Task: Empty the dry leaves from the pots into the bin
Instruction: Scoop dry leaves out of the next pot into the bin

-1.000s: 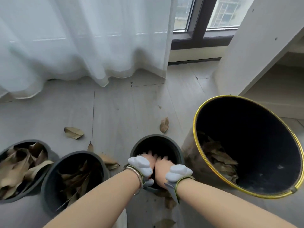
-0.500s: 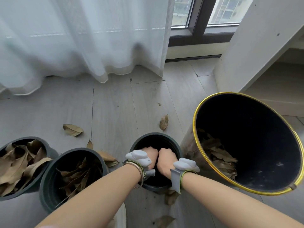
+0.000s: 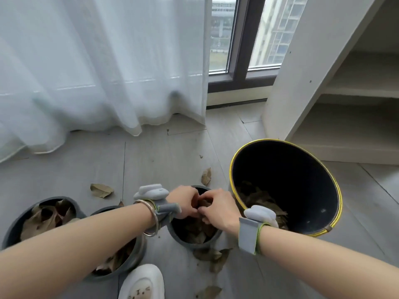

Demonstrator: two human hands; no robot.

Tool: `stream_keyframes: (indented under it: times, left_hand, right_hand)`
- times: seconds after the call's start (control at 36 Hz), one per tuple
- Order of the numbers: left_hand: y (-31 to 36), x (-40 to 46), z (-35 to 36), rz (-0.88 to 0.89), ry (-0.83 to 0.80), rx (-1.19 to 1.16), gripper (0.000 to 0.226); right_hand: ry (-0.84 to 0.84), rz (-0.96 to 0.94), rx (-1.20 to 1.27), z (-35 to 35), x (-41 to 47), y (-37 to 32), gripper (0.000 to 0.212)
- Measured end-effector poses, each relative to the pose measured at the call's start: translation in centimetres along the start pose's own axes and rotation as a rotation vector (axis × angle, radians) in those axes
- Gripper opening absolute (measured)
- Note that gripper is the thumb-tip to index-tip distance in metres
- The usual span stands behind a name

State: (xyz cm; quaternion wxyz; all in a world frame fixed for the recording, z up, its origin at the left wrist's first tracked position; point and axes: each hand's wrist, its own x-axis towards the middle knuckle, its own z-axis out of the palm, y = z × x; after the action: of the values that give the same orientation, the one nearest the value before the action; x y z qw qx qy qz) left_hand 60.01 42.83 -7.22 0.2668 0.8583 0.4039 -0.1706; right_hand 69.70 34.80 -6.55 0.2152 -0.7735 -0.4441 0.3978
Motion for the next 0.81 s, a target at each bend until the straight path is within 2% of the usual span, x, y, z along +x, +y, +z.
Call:
stream_keyframes:
  times: [0.11,0.17,0.25,0.31,0.44,0.58,0.67,0.81]
  left_hand:
    - [1.5,-2.0,-3.2,0.087,0.09,-0.212,0.042]
    - [2.1,-2.3,-4.0,0.092,0.113,-0.41,0.047]
    - [3.7,-2.8,-4.6,0.124,0.11,-0.755,0.053]
    - [5.6,-3.1,-5.2,0.175,0.089,-0.848,0.05]
    - [9.4,-2.5,-4.8,0.229,0.101,-0.782,0.035]
    - [12.8,-0.6,-2.8,0.257,0.181,-0.489,0.017]
    - [14.0,-0.1,-2.1,0.253,0.222,-0.331,0.016]
    - [14.6,0.3,-1.3,0.259,0.208,-0.215,0.018]
  right_hand:
    - [0.055,-0.042,0.269,-4.4,-2.2,-1.0,0.025]
    - [0.039,-0.066,0.368,-6.4,-2.9,-1.0,0.024]
    - [0.016,-0.111,0.454,-9.1,-3.8,-0.4,0.024]
    - [0.014,-0.13,0.466,-11.1,-4.7,0.5,0.025]
    - [-0.006,-0.159,0.39,-14.1,-5.9,3.3,0.028]
    - [0.013,-0.118,0.259,-15.8,-6.3,6.4,0.023]
    - [0.002,-0.091,0.173,-16.0,-5.9,7.8,0.022]
    - [-0.042,-0.037,0.079,-15.8,-5.1,9.4,0.021]
